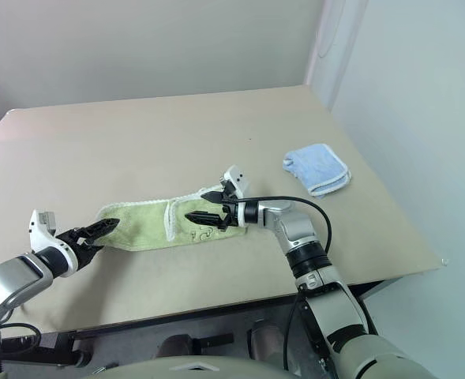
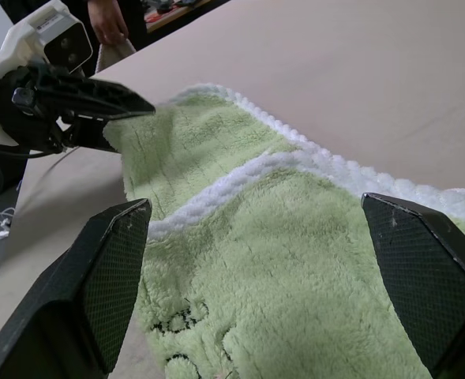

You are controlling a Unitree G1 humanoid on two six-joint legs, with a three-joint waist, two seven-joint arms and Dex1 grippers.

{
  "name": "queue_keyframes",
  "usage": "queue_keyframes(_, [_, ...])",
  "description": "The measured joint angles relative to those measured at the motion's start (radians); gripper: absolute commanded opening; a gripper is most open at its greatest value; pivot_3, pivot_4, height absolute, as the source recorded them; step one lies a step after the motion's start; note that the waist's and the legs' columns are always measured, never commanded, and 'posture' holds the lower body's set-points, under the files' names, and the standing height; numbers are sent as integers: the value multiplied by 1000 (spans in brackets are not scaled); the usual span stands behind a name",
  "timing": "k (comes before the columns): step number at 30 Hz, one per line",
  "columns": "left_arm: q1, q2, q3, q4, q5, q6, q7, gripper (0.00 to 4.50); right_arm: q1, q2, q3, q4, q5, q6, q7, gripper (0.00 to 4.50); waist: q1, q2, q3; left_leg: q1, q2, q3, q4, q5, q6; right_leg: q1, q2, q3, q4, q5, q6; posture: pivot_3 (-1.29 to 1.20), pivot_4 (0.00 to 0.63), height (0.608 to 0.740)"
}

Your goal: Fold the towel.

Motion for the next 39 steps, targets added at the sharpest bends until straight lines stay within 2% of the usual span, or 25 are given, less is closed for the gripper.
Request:
queue_keyframes(11, [38, 23, -95, -68, -87, -116, 129, 3972, 3, -14, 0, 0, 2, 11, 8, 4500, 4, 0, 0, 1, 0, 0, 1, 1, -1, 1, 0, 0, 0, -2, 3, 0, 0, 740])
queue_keyframes(20, [58, 55, -107, -73, -127, -175, 179, 3972, 3, -14, 0, 0, 2, 23, 8, 4500, 23, 0, 0, 1, 0, 1, 1, 1, -1, 1, 0, 0, -1, -2, 3, 0, 0, 740])
queue_keyframes(23, [71, 59, -109, -72, -127, -177, 174, 3422, 3, -15, 0, 0, 2, 24, 7, 4500, 23, 0, 0, 1, 0, 1, 1, 1, -1, 1, 0, 0, -1, -2, 3, 0, 0, 740])
queue_keyframes(31, [77, 62, -137, -65, -124, -175, 139, 577, 3, -20, 0, 0, 1, 31, -6, 4500, 22, 0, 0, 1, 0, 1, 1, 1, -1, 1, 0, 0, -1, -2, 3, 0, 0, 740])
queue_keyframes(33, [77, 63, -137, -58, -122, -176, 131, 47, 3, -22, 0, 0, 1, 31, -12, 4500, 22, 0, 0, 1, 0, 1, 0, 1, -1, 1, 0, 0, -1, -2, 3, 0, 0, 740])
queue_keyframes(39, [67, 78, -137, -28, -101, -179, 111, 47, 3, -24, 0, 0, 3, 32, -11, 4500, 22, 0, 0, 1, 0, 1, 0, 1, -1, 1, 0, 0, 0, -2, 3, 0, 0, 740])
